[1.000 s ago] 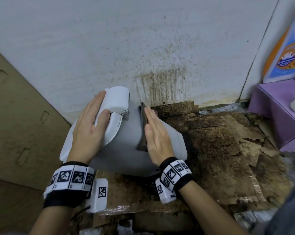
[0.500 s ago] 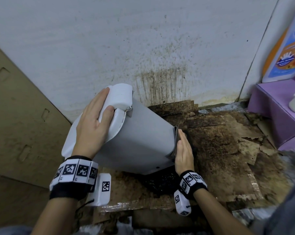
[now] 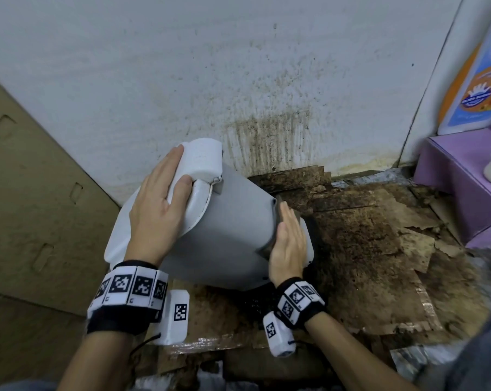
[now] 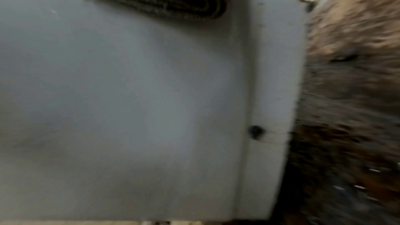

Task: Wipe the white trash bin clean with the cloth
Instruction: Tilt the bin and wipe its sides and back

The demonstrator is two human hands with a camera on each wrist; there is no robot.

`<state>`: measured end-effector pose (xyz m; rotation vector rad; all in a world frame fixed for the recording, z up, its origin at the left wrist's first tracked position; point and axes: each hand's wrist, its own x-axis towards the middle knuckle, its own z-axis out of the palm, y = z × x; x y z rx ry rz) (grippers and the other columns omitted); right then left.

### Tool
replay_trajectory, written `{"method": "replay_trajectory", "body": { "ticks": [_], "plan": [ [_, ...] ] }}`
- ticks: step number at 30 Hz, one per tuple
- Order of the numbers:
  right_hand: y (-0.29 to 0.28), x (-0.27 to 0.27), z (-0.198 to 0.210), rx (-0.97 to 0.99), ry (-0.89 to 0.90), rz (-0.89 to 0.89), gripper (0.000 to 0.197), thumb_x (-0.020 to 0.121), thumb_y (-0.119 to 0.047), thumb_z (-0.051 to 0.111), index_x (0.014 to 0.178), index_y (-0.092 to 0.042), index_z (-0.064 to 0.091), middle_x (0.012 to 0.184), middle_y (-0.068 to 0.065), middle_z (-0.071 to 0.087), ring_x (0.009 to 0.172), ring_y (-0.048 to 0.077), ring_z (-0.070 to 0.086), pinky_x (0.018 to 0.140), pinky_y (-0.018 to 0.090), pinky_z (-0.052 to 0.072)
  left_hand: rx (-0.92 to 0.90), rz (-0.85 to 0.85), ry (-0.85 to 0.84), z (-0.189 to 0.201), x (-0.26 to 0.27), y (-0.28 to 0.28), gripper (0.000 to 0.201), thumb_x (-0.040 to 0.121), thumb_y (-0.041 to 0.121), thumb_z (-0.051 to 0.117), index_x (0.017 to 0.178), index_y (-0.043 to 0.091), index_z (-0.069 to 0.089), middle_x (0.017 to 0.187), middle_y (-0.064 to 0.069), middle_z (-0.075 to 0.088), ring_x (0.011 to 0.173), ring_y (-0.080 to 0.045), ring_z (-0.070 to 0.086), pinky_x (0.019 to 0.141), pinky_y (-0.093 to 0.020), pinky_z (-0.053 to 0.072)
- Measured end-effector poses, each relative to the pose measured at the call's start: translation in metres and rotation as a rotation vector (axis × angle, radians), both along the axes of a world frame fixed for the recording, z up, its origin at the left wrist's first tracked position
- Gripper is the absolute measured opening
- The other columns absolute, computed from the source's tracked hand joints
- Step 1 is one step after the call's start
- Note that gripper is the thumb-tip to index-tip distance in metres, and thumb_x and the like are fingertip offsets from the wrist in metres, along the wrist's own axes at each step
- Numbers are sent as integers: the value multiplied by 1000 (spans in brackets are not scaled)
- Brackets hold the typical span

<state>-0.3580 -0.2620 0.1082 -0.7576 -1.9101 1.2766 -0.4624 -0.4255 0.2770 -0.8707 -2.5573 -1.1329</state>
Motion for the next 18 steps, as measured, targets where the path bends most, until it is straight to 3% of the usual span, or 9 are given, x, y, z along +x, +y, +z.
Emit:
{"method": "replay_trajectory", "body": {
  "ticks": [4,7,12,18],
  "plan": [
    [-38,-12,60,99,57,140,68,100,-47,5,159,-23,29,166,-10,27,152,-3,14,126,35,13,4,-4,11,-1,0,0,56,100,49,32,155,37,39,159,21,38,144,1,33,112,-20,23],
    [-58,-18,90,156,119,236,66,102,-45,7,160,-21,25,167,-9,24,153,-1,11,126,34,10,5,-24,19,-1,-1,-2,59,99,52,31,156,35,39,160,19,39,146,-3,35,118,-28,27],
    [-45,-15,77,298,133,294,61,103,-38,17,159,-17,28,167,-6,26,154,7,19,125,40,19,20,-29,1,-1,-2,-4,59,100,52,32,155,35,39,160,19,39,146,-2,34,121,-37,28],
    [-15,0,33,385,92,306,60,103,-36,25,159,-14,28,166,-1,28,154,15,25,119,50,31,22,-21,-22,1,-3,-4,60,98,54,32,155,38,39,159,22,38,146,1,33,119,-29,25]
  ]
}}
